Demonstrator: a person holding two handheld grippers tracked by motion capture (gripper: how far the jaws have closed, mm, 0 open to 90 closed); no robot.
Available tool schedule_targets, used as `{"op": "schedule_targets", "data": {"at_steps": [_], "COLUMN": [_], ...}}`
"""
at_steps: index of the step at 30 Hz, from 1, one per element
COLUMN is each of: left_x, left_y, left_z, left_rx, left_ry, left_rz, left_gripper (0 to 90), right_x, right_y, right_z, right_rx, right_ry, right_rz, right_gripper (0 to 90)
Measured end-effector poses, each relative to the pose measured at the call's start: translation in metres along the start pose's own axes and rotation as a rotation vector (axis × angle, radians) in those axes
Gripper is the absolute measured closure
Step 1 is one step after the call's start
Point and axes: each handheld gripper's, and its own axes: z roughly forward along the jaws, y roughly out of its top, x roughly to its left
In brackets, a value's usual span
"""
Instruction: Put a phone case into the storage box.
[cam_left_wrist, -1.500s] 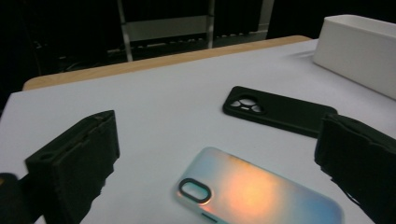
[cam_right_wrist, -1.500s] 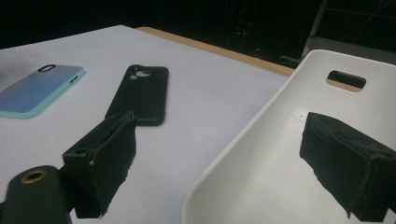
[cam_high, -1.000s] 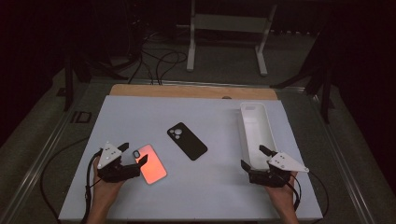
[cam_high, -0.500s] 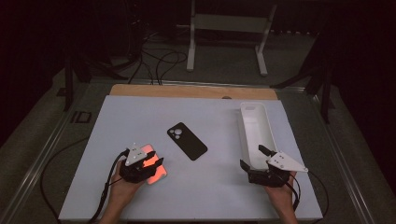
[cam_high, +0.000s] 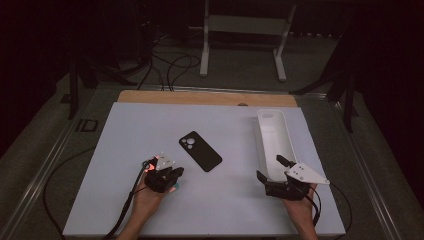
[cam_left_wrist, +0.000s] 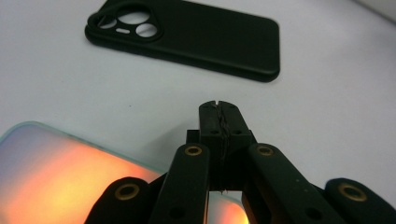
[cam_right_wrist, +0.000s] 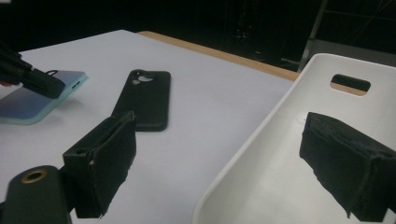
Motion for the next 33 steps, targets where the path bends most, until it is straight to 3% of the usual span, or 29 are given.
{"op": "schedule_targets", "data": {"at_steps": [2,5,7,13,17,23,24,28,30,32,33], "left_x": [-0.002,-0.007,-0.008,-0.007,-0.005,0.012,0.022,0.035,0.042,0.052,0.052], "left_y": [0.001,-0.002,-0.004,-0.007,-0.017,-0.038,-0.045,-0.053,-0.058,-0.063,-0.063], "left_z": [0.005,0.015,0.016,0.009,-0.005,-0.033,-0.043,-0.054,-0.06,-0.068,-0.068], "left_rx": [0.019,0.093,0.09,0.117,0.135,0.141,0.137,0.139,0.14,0.144,0.144], "left_ry": [0.003,0.024,0.029,0.04,0.06,0.116,0.146,0.182,0.21,0.267,0.267], "left_rz": [-0.003,0.011,0.011,-0.003,-0.015,-0.066,-0.079,-0.104,-0.124,-0.154,-0.154], "left_gripper": [89.8,89.9,90.0,89.9,89.9,89.7,89.7,89.6,89.5,89.5,89.5], "right_x": [0.0,0.001,0.001,0.0,0.0,-0.001,-0.001,-0.002,-0.001,-0.002,-0.002], "right_y": [0.0,0.001,0.0,0.001,0.001,0.003,0.004,0.004,0.004,0.005,0.005], "right_z": [0.0,0.001,0.001,0.002,0.001,0.001,0.001,0.002,0.002,0.002,0.002], "right_rx": [0.001,0.003,0.004,0.005,0.002,-0.002,-0.003,-0.002,-0.001,-0.001,-0.003], "right_ry": [-0.002,0.0,0.001,0.004,0.002,-0.004,-0.006,-0.004,-0.005,-0.005,-0.004], "right_rz": [0.002,0.001,-0.001,-0.002,-0.008,-0.012,-0.011,-0.014,-0.017,-0.018,-0.016], "right_gripper": [10.8,10.9,10.9,10.9,10.9,10.9,10.9,10.9,10.9,10.9,10.9]}}
